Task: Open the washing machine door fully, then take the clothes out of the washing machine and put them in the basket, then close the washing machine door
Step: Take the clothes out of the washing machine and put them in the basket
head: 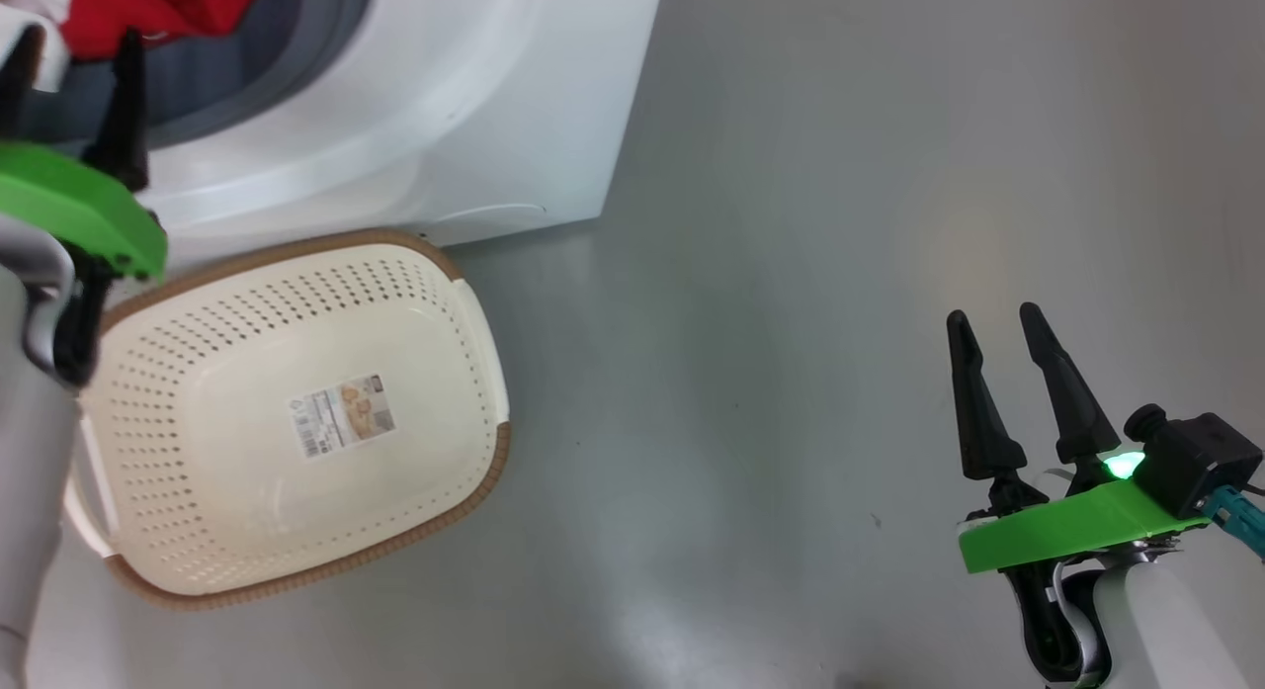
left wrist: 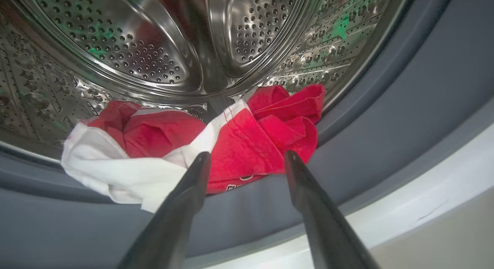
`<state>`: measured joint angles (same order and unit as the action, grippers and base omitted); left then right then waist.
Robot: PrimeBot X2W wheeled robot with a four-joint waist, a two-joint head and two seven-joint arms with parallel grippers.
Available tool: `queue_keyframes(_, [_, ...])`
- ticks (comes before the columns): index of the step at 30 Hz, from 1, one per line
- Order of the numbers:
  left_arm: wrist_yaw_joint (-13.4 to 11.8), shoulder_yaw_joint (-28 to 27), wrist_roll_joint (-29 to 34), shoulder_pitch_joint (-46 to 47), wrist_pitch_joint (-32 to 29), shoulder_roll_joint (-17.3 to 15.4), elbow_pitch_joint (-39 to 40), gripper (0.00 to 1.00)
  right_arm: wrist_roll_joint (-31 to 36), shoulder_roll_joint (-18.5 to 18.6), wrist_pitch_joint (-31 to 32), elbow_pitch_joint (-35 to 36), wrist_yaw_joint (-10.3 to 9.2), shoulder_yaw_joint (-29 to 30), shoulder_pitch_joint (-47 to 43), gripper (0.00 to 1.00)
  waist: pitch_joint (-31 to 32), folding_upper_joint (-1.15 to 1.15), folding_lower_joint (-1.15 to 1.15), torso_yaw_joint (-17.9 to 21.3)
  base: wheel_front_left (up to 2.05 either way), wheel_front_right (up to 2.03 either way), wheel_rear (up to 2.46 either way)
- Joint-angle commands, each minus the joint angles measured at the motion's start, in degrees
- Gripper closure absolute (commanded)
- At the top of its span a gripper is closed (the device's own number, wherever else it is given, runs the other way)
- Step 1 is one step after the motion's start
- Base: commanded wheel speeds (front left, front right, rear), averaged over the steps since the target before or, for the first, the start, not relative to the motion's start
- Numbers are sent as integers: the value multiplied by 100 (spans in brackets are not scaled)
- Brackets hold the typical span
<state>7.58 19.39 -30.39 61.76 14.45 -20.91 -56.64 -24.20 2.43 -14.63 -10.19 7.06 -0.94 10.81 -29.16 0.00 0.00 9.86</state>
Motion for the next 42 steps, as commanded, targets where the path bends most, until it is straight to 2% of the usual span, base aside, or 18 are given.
queue_keyframes(1, [-9,-54,-74,213,8,-329,-5,0,-47,44,-37,145,43,-158,20,0,-181,0,0,169,0,0,0])
queue_keyframes(13, [-9,499,-216,1450,-319,-688,-830,0,-263,44,-37,223,43,-408,95,0,-525,0,0,505,0,0,0])
queue_keyframes(22, [-9,971,-355,1741,-1049,-797,-1186,0,-371,44,-37,255,43,-485,103,0,-630,0,0,647,0,0,0])
queue_keyframes(28, [-9,1191,-435,1798,-1132,-866,-1270,0,-386,44,-37,293,43,-495,105,0,-630,0,0,658,0,0,0])
queue_keyframes(29, [-9,1232,-460,1786,-1149,-854,-1263,13,-386,44,-37,297,43,-497,104,0,-623,0,0,655,0,0,0])
queue_keyframes(30, [-9,1283,-487,1769,-1167,-843,-1237,55,-383,44,-37,301,43,-499,104,0,-616,0,0,651,0,0,0])
queue_keyframes(31, [-9,1331,-514,1757,-1147,-846,-1192,67,-380,44,-37,306,43,-501,105,0,-613,0,0,646,0,0,0])
queue_keyframes(32, [-9,1331,-514,1757,-1147,-846,-1192,67,-380,44,-37,306,43,-501,105,0,-613,0,0,646,0,0,0])
queue_keyframes(33, [-9,1367,-541,1749,-1101,-857,-1159,91,-374,44,-37,312,43,-499,106,0,-610,0,0,640,0,0,0])
queue_keyframes(34, [-9,1410,-570,1738,-1058,-859,-1115,100,-369,44,-37,317,43,-497,110,0,-609,0,0,634,0,0,0])
queue_keyframes(42, [-9,1615,-1022,1622,-686,-849,-870,100,-335,44,-37,326,43,-453,119,0,-561,0,0,577,0,0,0])
